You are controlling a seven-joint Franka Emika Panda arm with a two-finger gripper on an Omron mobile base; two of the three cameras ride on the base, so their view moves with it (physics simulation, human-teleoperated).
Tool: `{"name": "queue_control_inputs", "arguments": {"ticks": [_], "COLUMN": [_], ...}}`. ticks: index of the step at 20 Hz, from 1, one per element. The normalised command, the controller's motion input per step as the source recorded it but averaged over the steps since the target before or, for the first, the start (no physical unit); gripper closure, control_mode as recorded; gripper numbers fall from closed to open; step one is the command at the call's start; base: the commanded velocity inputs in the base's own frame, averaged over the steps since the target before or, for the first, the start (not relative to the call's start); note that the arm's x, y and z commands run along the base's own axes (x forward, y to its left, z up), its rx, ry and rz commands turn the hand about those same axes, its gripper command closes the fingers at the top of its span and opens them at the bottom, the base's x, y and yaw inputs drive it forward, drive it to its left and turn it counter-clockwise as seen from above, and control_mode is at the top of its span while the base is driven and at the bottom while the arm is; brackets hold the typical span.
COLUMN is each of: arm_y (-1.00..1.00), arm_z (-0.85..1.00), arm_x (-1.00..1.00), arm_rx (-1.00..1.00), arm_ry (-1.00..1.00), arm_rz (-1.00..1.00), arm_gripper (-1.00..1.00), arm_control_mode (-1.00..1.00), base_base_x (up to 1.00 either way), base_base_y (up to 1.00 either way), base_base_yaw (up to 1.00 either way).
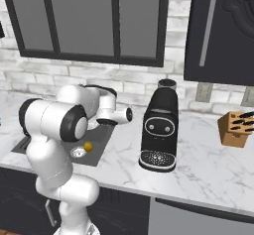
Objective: Turn on the sink faucet. Then move the lemon from the counter to the sink. Turn off the sink. Move the vegetable from the sink to the pot next to the stove. Finally move the pot to the rear left burner.
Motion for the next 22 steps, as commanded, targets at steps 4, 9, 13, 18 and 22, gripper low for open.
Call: {"name": "queue_control_inputs", "arguments": {"ticks": [4, 9, 13, 18, 22], "arm_y": [0.1, 0.14, 0.06, 0.01, 0.03], "arm_z": [0.0, 0.0, 0.0, -0.01, -0.23], "arm_x": [-0.18, -0.01, 0.0, 0.0, 0.0], "arm_rx": [0.0, -0.04, 0.0, 0.0, -0.01], "arm_ry": [0.21, 0.32, 0.33, 0.28, 0.23], "arm_rz": [-0.11, -0.08, -0.15, -0.22, -0.27], "arm_gripper": [-1.0, -1.0, -1.0, -1.0, -1.0], "arm_control_mode": [-1.0, -1.0, -1.0, -1.0, -1.0], "base_base_x": [0.0, 0.0, 0.0, 0.0, 0.0], "base_base_y": [0.0, 0.0, 0.0, 0.0, 0.0], "base_base_yaw": [0.0, 0.0, 0.0, 0.0, 0.0]}}
